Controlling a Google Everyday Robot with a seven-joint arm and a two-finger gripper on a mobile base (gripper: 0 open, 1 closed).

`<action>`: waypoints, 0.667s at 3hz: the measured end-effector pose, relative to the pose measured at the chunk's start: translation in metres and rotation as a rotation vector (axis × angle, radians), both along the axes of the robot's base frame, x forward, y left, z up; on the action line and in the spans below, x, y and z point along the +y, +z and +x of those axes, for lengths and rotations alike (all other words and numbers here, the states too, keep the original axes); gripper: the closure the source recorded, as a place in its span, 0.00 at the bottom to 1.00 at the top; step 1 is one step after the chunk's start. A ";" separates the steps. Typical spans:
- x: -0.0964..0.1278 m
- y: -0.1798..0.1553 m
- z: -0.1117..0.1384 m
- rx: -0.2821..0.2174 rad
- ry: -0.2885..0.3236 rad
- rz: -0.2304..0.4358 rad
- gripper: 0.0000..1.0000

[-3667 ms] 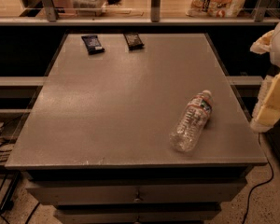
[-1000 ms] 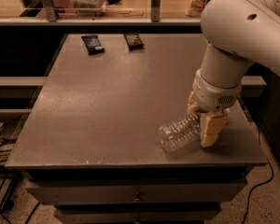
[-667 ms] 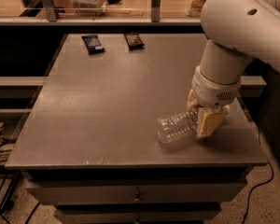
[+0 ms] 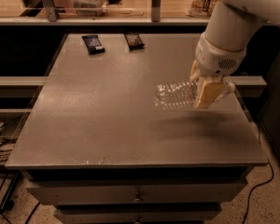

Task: Move water bottle near rxbar chocolate

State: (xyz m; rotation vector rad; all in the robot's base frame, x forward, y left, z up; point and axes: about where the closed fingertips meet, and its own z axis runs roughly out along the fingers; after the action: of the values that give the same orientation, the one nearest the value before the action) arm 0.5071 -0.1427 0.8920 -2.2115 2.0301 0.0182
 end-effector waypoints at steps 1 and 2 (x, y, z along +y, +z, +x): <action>0.007 0.036 0.038 -0.076 -0.054 0.038 1.00; 0.014 0.071 0.075 -0.127 -0.093 0.098 1.00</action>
Offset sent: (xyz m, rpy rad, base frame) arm 0.1182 0.0158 0.1346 0.1809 -0.1949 -0.1486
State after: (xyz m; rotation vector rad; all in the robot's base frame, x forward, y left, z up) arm 0.5816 -0.1288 0.9627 -2.0052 2.0162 -0.0309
